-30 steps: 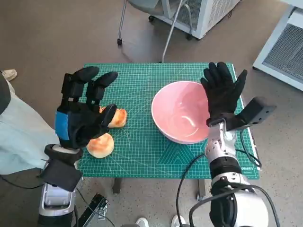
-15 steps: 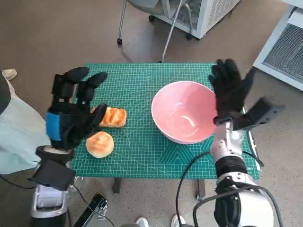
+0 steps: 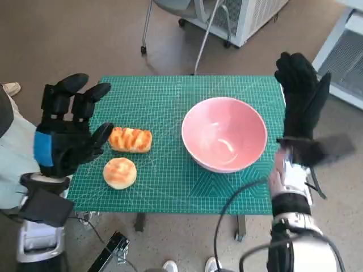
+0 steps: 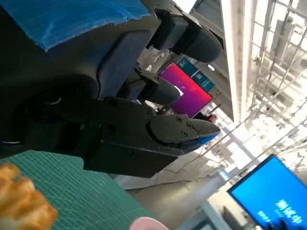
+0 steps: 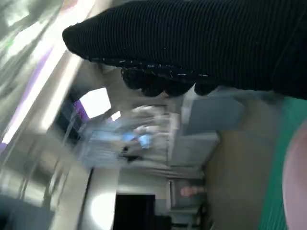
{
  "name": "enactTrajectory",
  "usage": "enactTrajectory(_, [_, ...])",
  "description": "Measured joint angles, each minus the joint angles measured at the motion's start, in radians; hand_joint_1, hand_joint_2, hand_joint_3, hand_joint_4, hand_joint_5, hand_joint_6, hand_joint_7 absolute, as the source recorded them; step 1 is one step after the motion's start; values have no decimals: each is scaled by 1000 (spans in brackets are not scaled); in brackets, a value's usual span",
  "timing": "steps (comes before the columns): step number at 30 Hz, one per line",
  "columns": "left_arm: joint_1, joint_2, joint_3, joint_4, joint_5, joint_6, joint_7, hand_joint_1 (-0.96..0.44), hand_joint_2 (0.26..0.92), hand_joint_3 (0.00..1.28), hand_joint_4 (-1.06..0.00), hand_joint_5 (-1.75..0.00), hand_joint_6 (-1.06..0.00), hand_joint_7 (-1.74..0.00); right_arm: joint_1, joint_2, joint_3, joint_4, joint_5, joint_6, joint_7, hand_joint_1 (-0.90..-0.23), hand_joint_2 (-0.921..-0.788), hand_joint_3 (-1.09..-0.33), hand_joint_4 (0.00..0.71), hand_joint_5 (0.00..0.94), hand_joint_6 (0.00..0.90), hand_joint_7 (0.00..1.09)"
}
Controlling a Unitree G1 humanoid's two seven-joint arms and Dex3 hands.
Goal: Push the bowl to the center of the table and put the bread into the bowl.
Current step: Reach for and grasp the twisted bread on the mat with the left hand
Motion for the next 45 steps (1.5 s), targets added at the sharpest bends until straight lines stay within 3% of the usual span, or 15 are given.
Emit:
enactTrajectory(10, [-35, 77, -10, 40, 20, 0, -57, -133, 881, 191, -39, -866, -104, -897, 97, -27, 85, -174, -16, -80, 52, -516, -921, -773, 338, 19, 18, 797])
enactTrajectory(22, [-72, 174, -60, 74, 72, 12, -150, -125, 892, 74, -97, -606, -137, -760, 219, 6, 153, -391, 81, 1, 133, -586, -921, -721, 365, 31, 62, 828])
enactTrajectory(29, [-98, 199, -100, 73, 107, 51, -197, -106, 894, 32, -144, -469, -169, -651, 226, 14, 168, -416, 113, 37, 171, -588, -921, -703, 357, 25, 65, 827])
enactTrajectory(41, [-106, 217, -112, 73, 117, 66, -228, -109, 898, 15, -184, -379, -193, -597, 226, 8, 161, -402, 117, 40, 188, -577, -921, -702, 349, 19, 64, 822])
enactTrajectory(45, [-129, 229, -141, 85, 159, 86, -237, -108, 884, 5, -227, -189, -258, -406, 226, 10, 160, -399, 117, 39, 188, -577, -921, -700, 350, 19, 65, 821])
